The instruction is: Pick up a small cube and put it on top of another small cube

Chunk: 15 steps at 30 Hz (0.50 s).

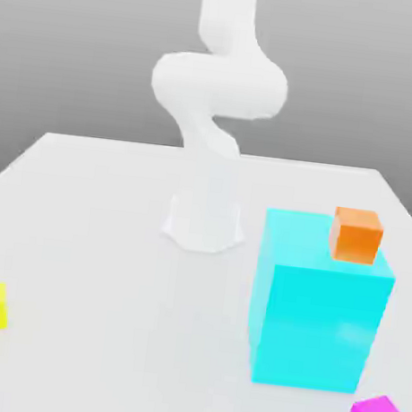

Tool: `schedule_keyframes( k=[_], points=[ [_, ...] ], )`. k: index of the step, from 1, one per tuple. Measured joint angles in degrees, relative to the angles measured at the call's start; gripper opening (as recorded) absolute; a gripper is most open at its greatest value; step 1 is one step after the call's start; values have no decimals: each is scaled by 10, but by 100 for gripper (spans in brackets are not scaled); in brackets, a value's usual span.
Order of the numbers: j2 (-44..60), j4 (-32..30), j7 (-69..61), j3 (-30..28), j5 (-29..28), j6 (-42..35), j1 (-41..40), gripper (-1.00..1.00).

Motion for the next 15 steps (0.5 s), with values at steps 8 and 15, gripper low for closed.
schedule_keyframes(
  k=[8, 15],
  points=[
    [170, 25, 125, 1, -20, 36, -72, 0],
    [315, 47, 228, -16, -31, 67, -117, 0]
  ],
)
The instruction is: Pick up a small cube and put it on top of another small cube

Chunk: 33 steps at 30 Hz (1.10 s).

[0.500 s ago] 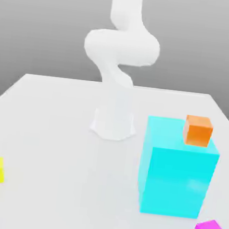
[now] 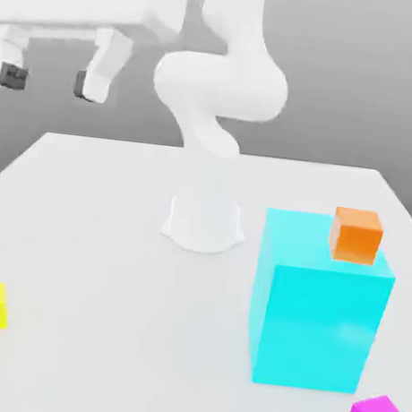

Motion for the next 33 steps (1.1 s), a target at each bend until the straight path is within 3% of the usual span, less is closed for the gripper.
schedule_keyframes(
  k=[8, 20, 21, 28, 33],
  points=[
    [166, 24, 96, -28, 18, 37, -50, 0],
    [416, 67, 163, -44, 101, 123, -104, 0],
    [432, 71, 162, -41, 103, 135, -106, -100],
    [435, 71, 161, -41, 105, 138, -107, -100],
    [345, 48, 170, -47, 90, 72, -88, -100]
  ],
)
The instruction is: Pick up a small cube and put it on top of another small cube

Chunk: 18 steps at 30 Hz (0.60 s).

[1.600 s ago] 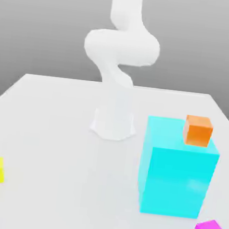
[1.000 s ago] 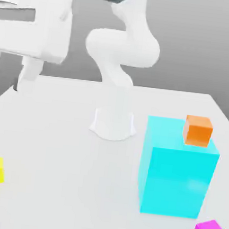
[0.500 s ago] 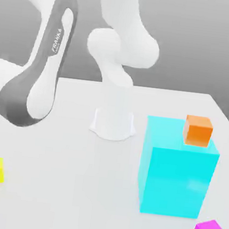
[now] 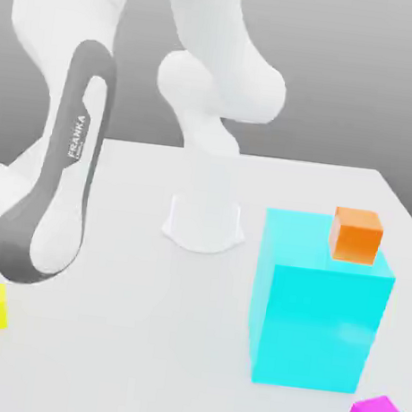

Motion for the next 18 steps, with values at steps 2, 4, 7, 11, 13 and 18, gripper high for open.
schedule_keyframes(
  k=[2, 4, 7, 11, 13, 18],
  points=[
    [-42, -14, 1, 15, -7, -26, 21, -100],
    [-84, -28, 1, 33, -12, -51, 43, -100],
    [-147, -50, -2, 64, -16, -89, 73, -100],
    [-228, -79, -12, 103, -13, -140, 131, -100],
    [-269, -93, -18, 118, -9, -165, 165, -100],
    [-367, -130, -34, 155, 3, -226, 218, -100]
  ],
)
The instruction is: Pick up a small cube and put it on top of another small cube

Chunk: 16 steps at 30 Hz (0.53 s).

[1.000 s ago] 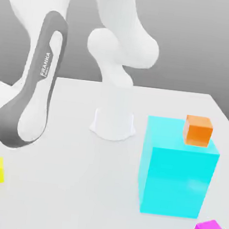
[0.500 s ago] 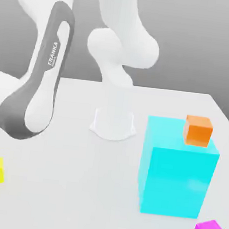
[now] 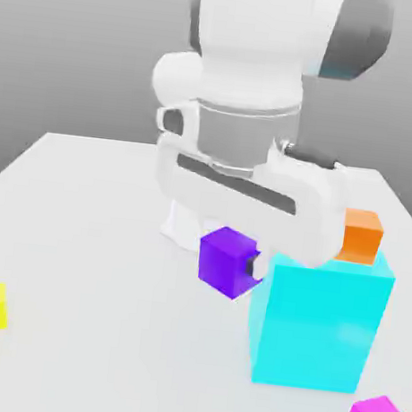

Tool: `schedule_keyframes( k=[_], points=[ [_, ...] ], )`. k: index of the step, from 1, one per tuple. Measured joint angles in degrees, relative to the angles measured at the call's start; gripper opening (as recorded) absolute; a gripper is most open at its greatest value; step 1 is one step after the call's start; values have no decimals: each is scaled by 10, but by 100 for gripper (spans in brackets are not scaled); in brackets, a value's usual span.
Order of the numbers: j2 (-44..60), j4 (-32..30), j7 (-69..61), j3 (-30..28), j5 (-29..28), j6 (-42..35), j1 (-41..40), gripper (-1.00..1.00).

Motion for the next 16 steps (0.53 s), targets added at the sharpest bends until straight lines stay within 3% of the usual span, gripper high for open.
schedule_keyframes(
  k=[8, 12, 13, 16],
  points=[
    [-153, -59, -31, 73, 32, -94, 101, -100],
    [-140, -114, -33, 92, 39, -28, 112, -100],
    [-134, -126, -33, 95, 40, -10, 113, 100],
    [-134, -126, -33, 95, 40, -10, 113, 100]
  ],
)
